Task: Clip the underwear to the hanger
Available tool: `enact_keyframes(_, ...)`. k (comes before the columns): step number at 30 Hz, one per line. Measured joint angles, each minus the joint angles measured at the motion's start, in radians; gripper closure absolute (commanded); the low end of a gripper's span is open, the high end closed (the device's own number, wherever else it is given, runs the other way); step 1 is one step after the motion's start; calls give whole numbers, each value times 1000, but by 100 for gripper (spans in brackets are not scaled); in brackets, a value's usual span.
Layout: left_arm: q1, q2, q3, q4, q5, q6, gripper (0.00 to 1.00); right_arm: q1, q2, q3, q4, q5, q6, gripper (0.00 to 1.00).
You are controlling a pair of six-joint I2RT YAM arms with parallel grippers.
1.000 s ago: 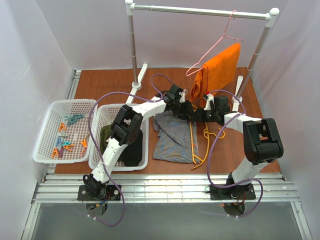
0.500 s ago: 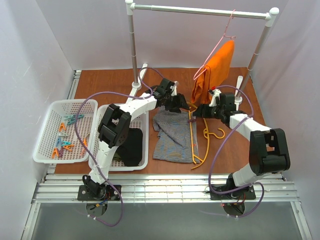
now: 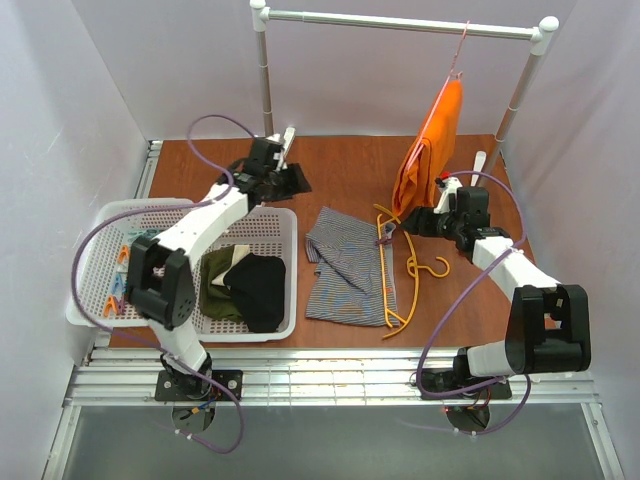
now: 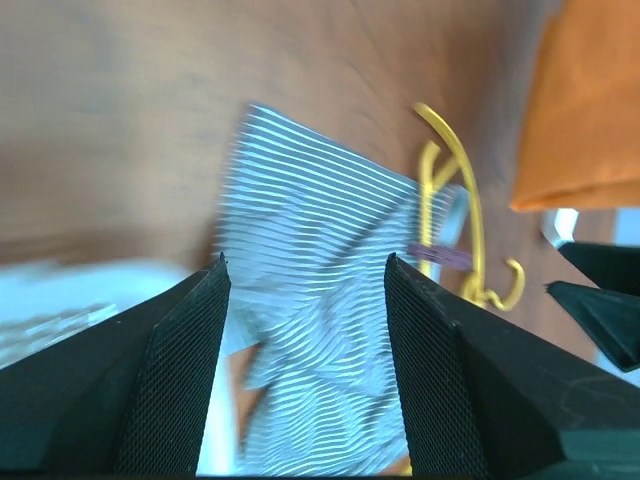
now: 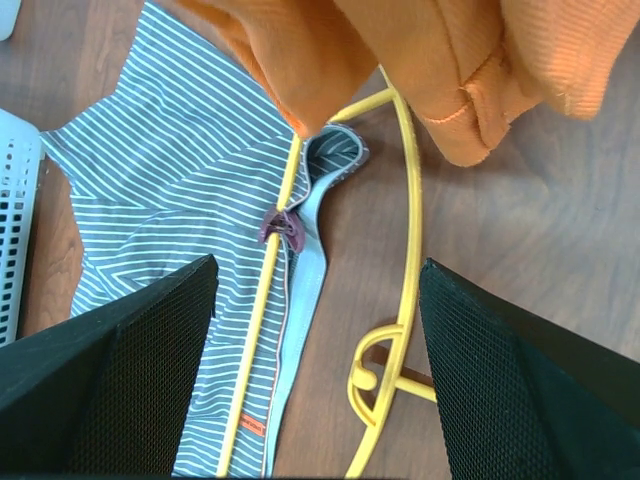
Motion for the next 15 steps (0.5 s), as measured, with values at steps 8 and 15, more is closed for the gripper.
enact_keyframes(8,153,-291,-76,-141,-262,81,40,-14,19,0,-4,-11,0,27)
enact_keyframes(15,502,-414,-231,-246,-333,136,41,-14,25,0,-8,-28,1,28)
